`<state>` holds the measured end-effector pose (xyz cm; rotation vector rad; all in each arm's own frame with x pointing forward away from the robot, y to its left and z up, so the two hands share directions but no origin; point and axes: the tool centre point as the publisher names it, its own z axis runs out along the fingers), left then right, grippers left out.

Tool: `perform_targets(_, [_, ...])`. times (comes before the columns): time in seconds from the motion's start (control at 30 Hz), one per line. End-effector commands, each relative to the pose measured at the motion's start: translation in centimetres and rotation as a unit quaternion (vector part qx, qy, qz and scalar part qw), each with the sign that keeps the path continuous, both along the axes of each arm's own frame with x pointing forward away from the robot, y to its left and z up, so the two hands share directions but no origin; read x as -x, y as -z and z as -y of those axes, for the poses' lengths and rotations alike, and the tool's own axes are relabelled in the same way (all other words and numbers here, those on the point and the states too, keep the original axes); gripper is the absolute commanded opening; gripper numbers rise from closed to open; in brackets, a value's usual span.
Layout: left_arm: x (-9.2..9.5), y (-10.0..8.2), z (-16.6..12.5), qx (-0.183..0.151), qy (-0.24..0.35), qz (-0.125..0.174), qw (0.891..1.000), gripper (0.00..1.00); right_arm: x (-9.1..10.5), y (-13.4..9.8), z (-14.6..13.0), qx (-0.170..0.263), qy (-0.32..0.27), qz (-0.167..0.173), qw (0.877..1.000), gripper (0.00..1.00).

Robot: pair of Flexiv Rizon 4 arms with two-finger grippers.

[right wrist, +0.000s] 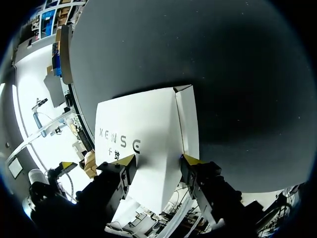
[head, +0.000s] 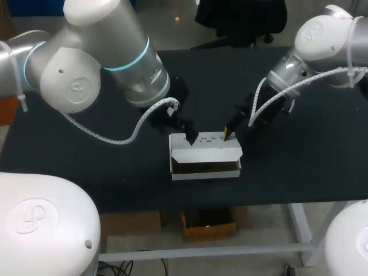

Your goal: Assemble the packaging by folding the flat box into shape, placing the metal phone stand inside, and closing the box properly

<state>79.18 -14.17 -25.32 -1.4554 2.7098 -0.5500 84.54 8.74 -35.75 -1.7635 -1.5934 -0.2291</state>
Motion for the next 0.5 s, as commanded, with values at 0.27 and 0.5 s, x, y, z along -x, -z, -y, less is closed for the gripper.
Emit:
perform_targets(0.27, [2.1, 0.4, 0.7, -0.054, 0.062, 0.065, 0.994, 1.0, -0.1, 0.1, 0.0, -0.001, -0.002, -0.002, 1.0, 0.54])
perform_targets(0.5, [3.0, 0.5, 0.9, -0.08, 0.119, 0.111, 0.983, 1.0, -0.1, 0.1, 0.0, -0.001, -0.002, -0.002, 1.0, 0.53])
